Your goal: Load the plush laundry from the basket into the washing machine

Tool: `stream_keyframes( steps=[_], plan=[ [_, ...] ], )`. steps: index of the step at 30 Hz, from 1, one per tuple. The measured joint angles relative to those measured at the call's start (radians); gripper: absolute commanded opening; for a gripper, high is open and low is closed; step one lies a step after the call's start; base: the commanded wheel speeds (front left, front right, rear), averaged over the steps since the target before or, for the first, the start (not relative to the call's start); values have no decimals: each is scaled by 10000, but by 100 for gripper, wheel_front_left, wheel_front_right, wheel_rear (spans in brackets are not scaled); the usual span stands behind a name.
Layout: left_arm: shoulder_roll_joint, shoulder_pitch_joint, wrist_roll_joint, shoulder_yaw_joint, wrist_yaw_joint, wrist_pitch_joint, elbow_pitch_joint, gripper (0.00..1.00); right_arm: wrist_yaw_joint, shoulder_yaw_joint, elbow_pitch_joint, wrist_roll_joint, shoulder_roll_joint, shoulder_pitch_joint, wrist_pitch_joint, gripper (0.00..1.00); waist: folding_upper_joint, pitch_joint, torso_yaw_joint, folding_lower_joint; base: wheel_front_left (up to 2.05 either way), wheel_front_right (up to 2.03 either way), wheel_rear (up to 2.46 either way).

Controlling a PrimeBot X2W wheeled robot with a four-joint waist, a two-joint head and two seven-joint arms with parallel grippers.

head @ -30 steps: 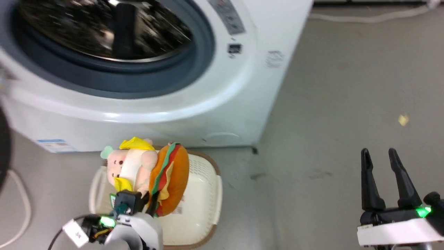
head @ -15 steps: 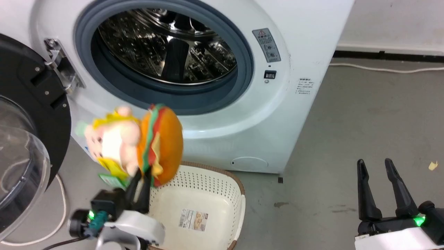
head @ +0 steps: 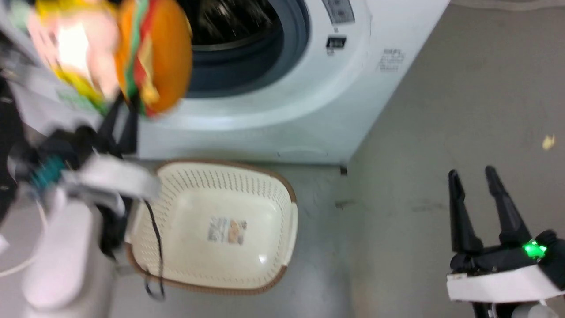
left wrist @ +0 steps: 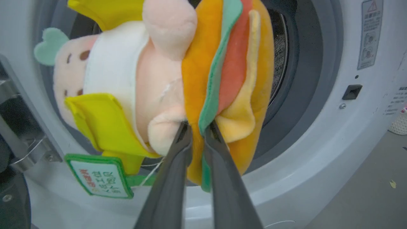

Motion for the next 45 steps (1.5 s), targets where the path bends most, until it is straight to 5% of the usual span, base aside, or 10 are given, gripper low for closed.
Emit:
stream_keyframes(
  steps=[10,21,29,36,37,38,45],
  plan=[
    [1655,-3827,-163,-449,-326,2155,857,0,0,-42,-203,742,-2,-1072,0,100,0,2420,-784,2,0,0,0],
    [3524,-8339,-407,-2349,-399,4180,3208,0,0,261,-251,1498,0,-1993,0,100,0,4387,-1844,0,0,0,0],
    [4109,-10004,-727,-3628,-399,4913,4901,0,0,454,-148,1850,-2,-2077,0,100,0,4869,-2496,-1,0,0,0],
    [4034,-10452,-1007,-4255,-410,4867,5919,0,0,451,-90,1919,-2,-2090,0,100,0,4797,-2567,-2,0,0,0],
    [4013,-10452,-1060,-4316,-410,4753,6031,21,0,431,-88,1919,-2,-2096,0,100,0,4752,-2560,-2,0,0,0],
    [3933,-10435,-1162,-4500,-416,4378,6408,100,0,330,-77,1875,-2,-2100,0,100,0,4567,-2497,-1,0,0,0],
    [3444,-9567,-1565,-4855,-410,2717,7175,100,0,23,2,1396,-2,-2047,0,100,0,3542,-2198,-2,0,0,0]
  ],
)
